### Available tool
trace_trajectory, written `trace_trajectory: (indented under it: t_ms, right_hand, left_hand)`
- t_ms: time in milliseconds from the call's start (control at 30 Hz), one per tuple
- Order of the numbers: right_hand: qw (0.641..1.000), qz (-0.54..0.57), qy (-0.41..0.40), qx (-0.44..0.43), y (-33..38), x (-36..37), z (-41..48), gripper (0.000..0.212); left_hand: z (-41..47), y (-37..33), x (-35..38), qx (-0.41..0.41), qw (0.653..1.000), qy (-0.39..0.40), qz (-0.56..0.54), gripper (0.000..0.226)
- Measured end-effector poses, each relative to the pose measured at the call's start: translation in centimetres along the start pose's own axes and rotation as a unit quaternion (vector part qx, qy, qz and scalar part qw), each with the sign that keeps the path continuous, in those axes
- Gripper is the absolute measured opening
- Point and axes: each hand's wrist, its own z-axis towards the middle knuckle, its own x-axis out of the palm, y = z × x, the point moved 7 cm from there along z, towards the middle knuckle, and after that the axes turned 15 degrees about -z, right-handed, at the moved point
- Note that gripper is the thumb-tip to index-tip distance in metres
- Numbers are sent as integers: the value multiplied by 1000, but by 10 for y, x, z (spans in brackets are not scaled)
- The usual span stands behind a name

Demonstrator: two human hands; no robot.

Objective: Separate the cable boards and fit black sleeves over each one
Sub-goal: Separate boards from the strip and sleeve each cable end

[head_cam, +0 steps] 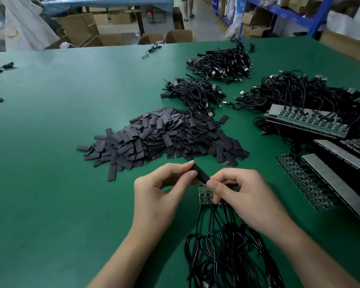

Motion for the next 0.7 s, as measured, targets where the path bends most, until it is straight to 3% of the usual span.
trace_trajectory:
  t_ms: [67, 200, 300, 400, 467, 533, 600, 700]
  right_hand:
    - [999, -27, 2, -23, 6, -3, -2, 4]
    - [990, -124, 11, -62, 7, -20, 0, 30]
    - [982, -175, 13, -72, 4, -21, 1, 19]
    - [982, -175, -18, -68, 2, -19, 1, 14]
    - [982, -168, -53, -61, 0, -25, 3, 11]
    - [982, -159, -88, -42, -1, -36, 10, 6]
    - [979, -165, -116, -24, 3, -49, 27, 4]
    - [959, -236, -155, -31, 25, -71, 79, 12]
  left_hand:
    - [0, 7, 2, -61, 993, -19, -98, 12]
    - [3, 14, -11, -107, 970, -92, -198, 16]
    - [5, 20, -21, -127, 952, -143, -239, 23]
    - [5, 25, -23, -144, 949, -140, -243, 30]
    - [6, 28, -22, -153, 969, -106, -160, 39]
    - [7, 28, -19, -126, 990, -29, 49, 51]
    - [4, 25, -4, -72, 959, 87, 261, 57]
    - [-5, 31, 10, -61, 908, 184, 371, 72]
